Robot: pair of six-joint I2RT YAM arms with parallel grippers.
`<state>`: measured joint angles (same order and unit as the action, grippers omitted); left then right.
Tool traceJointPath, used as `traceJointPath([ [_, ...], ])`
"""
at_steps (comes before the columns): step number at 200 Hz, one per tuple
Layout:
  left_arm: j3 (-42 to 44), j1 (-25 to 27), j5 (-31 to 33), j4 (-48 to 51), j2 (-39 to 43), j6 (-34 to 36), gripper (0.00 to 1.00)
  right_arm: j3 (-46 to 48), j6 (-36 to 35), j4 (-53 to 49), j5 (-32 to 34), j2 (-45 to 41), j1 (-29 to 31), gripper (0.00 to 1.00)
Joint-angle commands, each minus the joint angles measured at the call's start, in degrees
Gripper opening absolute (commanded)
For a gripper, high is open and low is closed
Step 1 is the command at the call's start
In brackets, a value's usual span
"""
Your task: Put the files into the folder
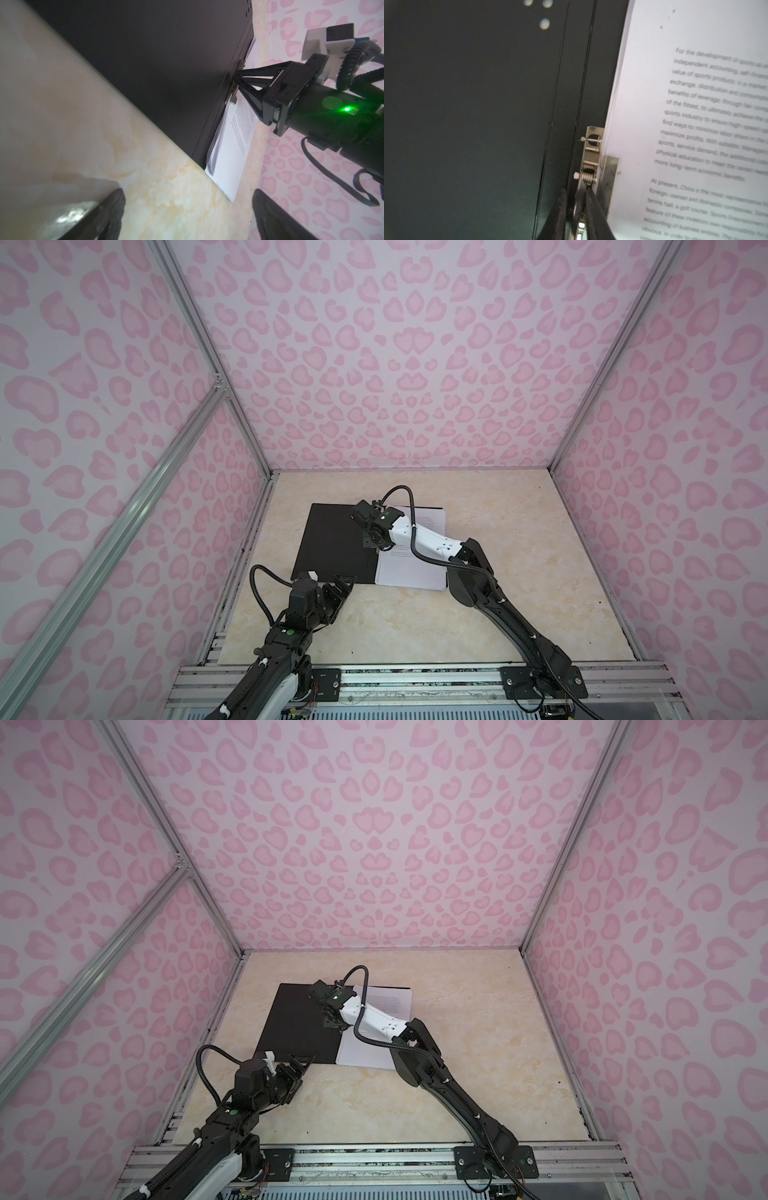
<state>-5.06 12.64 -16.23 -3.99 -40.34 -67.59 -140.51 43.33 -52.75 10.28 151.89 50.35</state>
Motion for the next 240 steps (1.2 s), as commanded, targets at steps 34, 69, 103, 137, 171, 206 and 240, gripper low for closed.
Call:
traceJointPath([
  [34, 0.49, 0.99, 1.09, -1.55, 0.62, -0.41, 0.97, -0.12, 2.41, -4.91, 1.97, 0.01, -0.08, 0.11],
  [69, 0.81, 5.27, 3.31, -4.44, -0.89, -3.04, 0.97, 0.86, 4.02, -3.53, -0.72, -1.89, -0.72, 0.08],
  [103, 2.31, 8.21, 4.67, -9.56, -4.26, -6.8, 0.97, 5.57, 6.32, 0.63, -2.24, -6.4, -0.93, 0.05],
  [137, 2.37, 13.49, 8.61, -13.35, -6.49, -10.25, 0.97, 9.89, 8.38, 3.77, -4.15, -10.13, -1.47, 0.04],
  [171, 2.46, 14.51, 13.59, -16.78, -7.67, -10.7, 0.97, 15.0, 7.92, 6.96, -6.23, -13.12, -1.8, 0.04],
  [206, 2.8, 14.51, 22.37, -20.0, -4.3, -6.52, 0.97, 23.46, 7.31, 13.05, -9.39, -17.19, -2.03, 0.03],
  [240, 2.08, 12.64, 27.73, -20.98, 1.07, 1.11, 0.97, 29.01, 5.47, 15.98, -10.72, -20.02, -2.1, 0.03],
])
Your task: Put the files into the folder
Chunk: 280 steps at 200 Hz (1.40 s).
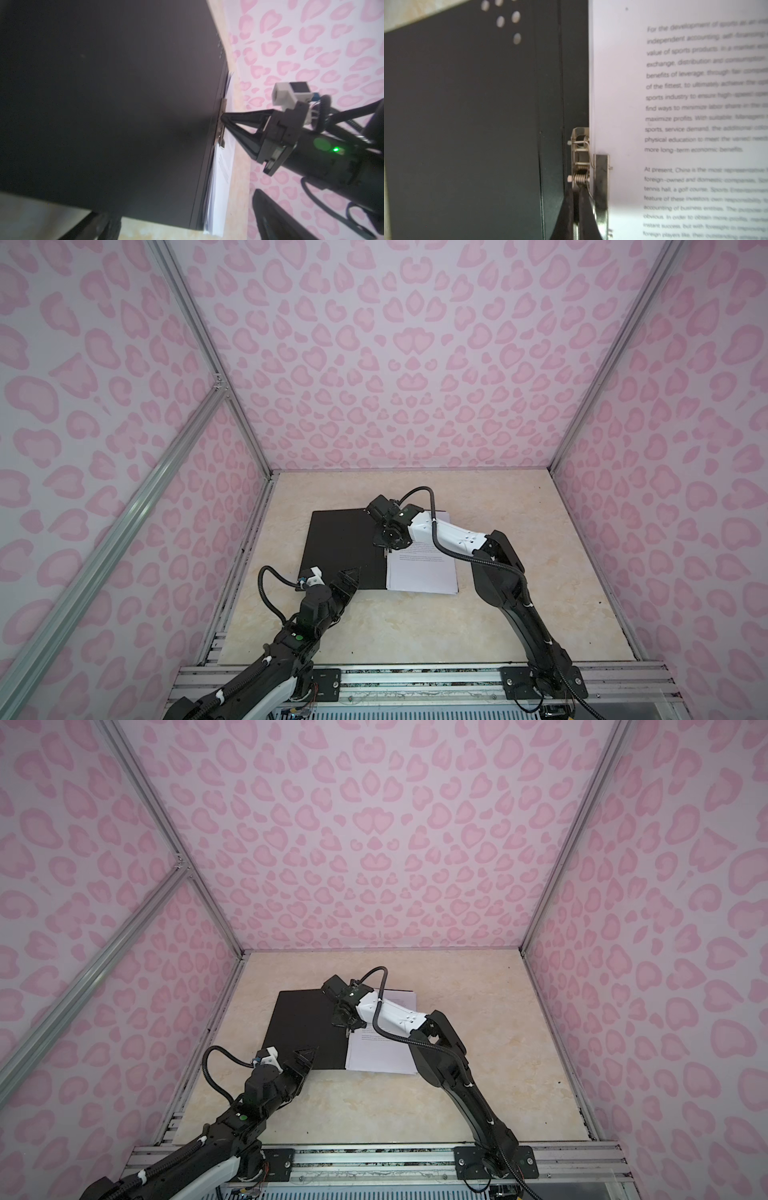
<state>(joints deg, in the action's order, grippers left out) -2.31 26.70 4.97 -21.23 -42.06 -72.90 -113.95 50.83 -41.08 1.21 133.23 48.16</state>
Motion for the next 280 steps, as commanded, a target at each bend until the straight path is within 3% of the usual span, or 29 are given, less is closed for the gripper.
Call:
traceJointPath([
  [1, -0.68, -1.53, 6.53, -3.64, 3.01, 6.62, 0.97, 2.61, -2.13, 4.37, -1.65, -1.46, 0.04, 0.03],
  [32, -0.69, -3.74, 6.26, -2.83, 11.14, 10.87, 0.97, 6.55, -4.64, 6.43, -2.73, -3.68, -0.2, 0.03],
  [59, -4.0, -3.93, 2.03, 0.33, 16.21, 15.41, 0.97, 8.75, -5.48, 7.9, -2.65, -4.16, -0.23, 0.03],
  [91, -7.27, -3.44, -5.33, 1.06, 14.63, 16.74, 0.97, 11.64, -2.87, 12.44, -4.79, -4.17, -0.18, 0.06],
  [130, -10.78, 0.25, -7.71, 1.19, 13.82, 18.66, 0.97, 16.3, 1.11, 20.05, -6.33, -5.33, -0.13, 0.14],
  [143, -12.31, 0.86, -9.59, 1.08, 12.88, 19.07, 0.97, 16.13, 1.09, 20.48, -7.22, -5.16, -0.19, 0.2],
  [167, -15.84, 2.61, -12.88, 1.35, 9.8, 20.49, 0.97, 17.71, 0.88, 22.7, -8.17, -6.84, -0.74, 0.49],
  [173, -16.48, 3.09, -13.26, 1.12, 8.97, 20.73, 0.97, 18.16, 0.73, 23.2, -8.58, -7.49, -1.06, 0.63],
  [178, -17.06, 3.37, -13.45, 1.02, 8.14, 20.85, 0.97, 18.38, 0.74, 23.32, -8.88, -8.07, -1.26, 0.89],
  [181, -17.41, 3.5, -13.56, 1.02, 7.61, 21.13, 0.97, 18.48, 0.83, 23.18, -8.98, -8.41, -1.54, 0.95],
  [242, -24.31, 8.72, -13.51, -1.29, -4.49, 24.84, 0.97, 29.98, 0.71, 27.77, -10.12, -24.06, -7.7, 0.97],
  [280, -31.99, 14.29, -12.51, -2.59, -17.67, 28.32, 0.97, 41.72, -4.96, 29.9, -10.88, -38.69, -15.05, 0.97],
])
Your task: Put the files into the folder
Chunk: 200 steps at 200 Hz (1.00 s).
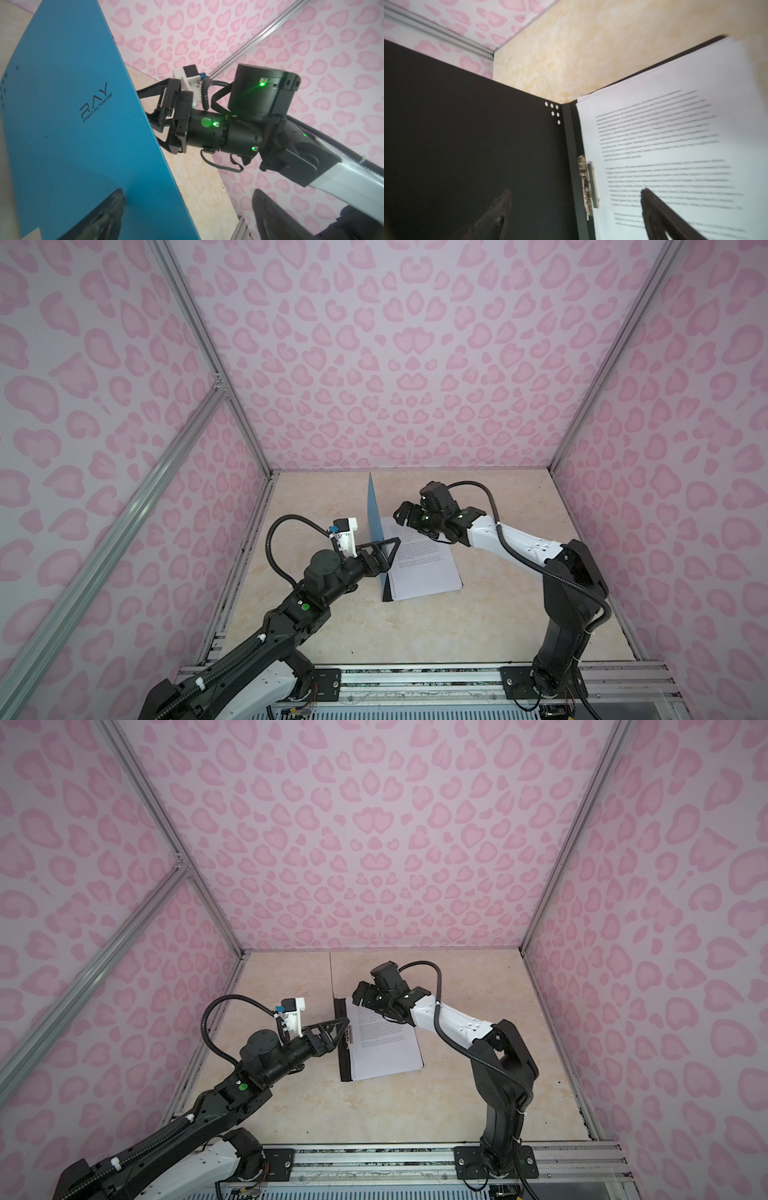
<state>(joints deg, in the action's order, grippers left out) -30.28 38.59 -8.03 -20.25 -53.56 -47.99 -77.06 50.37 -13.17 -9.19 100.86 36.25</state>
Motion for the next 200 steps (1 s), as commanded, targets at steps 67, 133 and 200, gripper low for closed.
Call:
traceJointPath([
  [67, -25.65, 10.06, -4.76, -10.28, -47.22, 2.6, 0.98, 24.27, -16.05, -2.24, 5.67, -35.24, -15.12, 0.97],
  [133, -25.71, 6.81, 4.15, -1.2, -33.57, 10.94, 0.97, 37.46, -23.76, 3.09, 10.04, -47.39, -29.28, 0.97],
  [200, 0.23, -4.54, 48.28, 8.83, -0.46, 26.66, 0.97, 52.62, -34.97, 31.1, 14.34, -41.06, -34.69, 0.97],
])
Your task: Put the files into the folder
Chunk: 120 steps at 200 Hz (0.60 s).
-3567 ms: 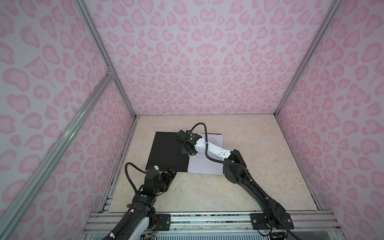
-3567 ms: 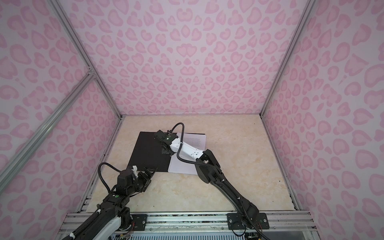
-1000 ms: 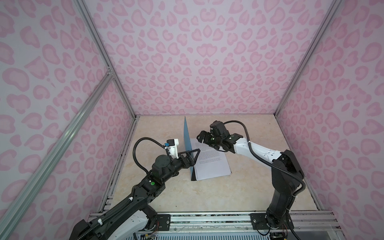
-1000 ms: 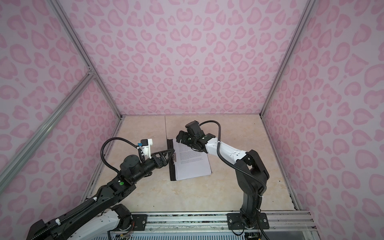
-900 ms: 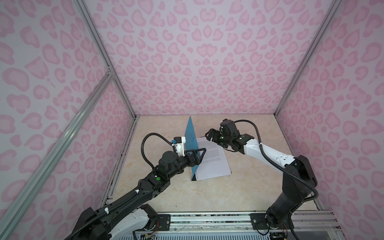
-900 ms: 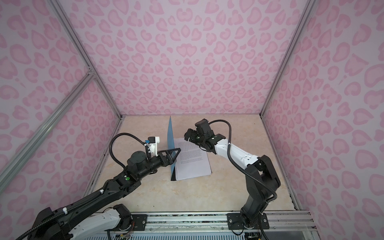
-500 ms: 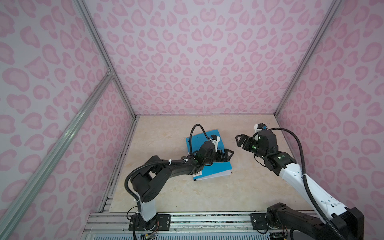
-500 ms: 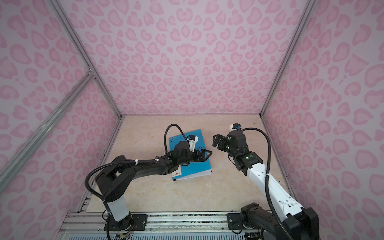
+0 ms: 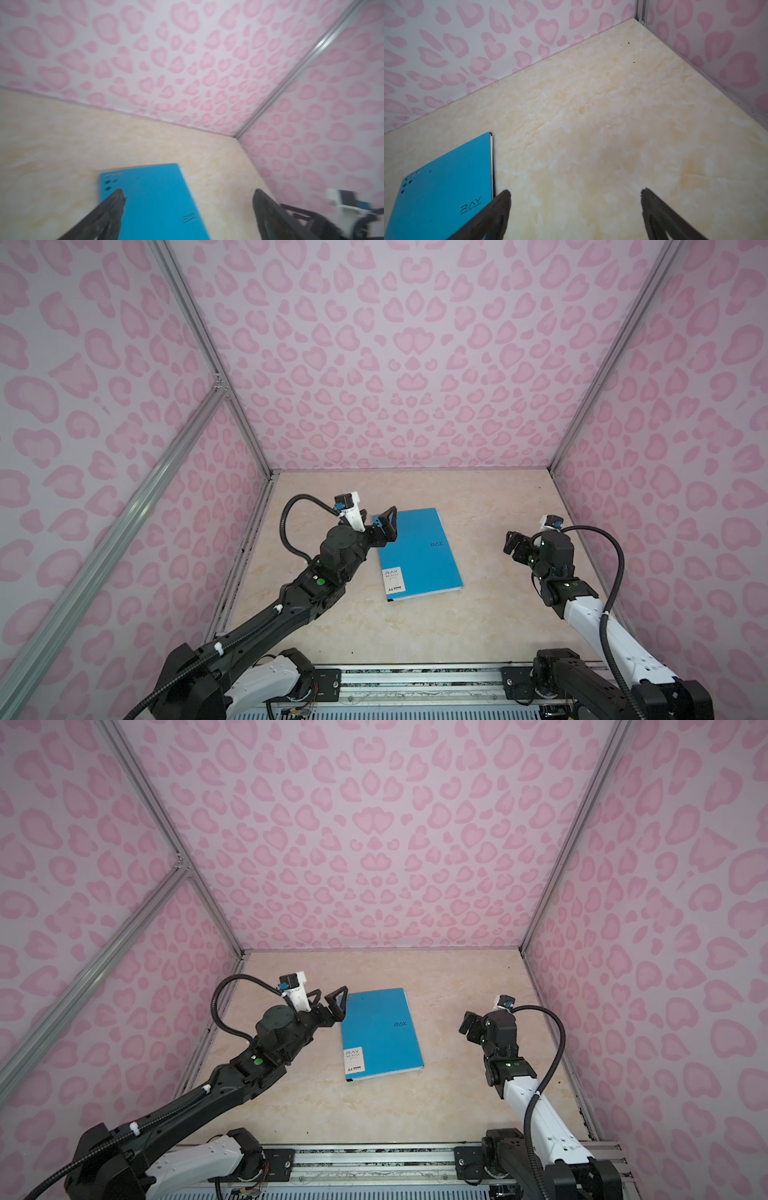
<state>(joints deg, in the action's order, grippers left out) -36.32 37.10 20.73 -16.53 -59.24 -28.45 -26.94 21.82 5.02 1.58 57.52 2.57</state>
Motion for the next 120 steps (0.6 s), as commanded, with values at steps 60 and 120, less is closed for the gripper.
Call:
traceJointPath([
  [60, 19.88, -22.99, 19.17, -7.4, 8.77, 12.87, 0.97, 10.05, -13.51, 37.47, 11.44, 13.41, -1.32, 0.97],
  [120, 19.81, -34.63, 3.52, -28.51, -11.85, 16.75, 0.98, 15.48, -17.9, 60.57, 11.62, 24.2, -1.41, 0.97],
])
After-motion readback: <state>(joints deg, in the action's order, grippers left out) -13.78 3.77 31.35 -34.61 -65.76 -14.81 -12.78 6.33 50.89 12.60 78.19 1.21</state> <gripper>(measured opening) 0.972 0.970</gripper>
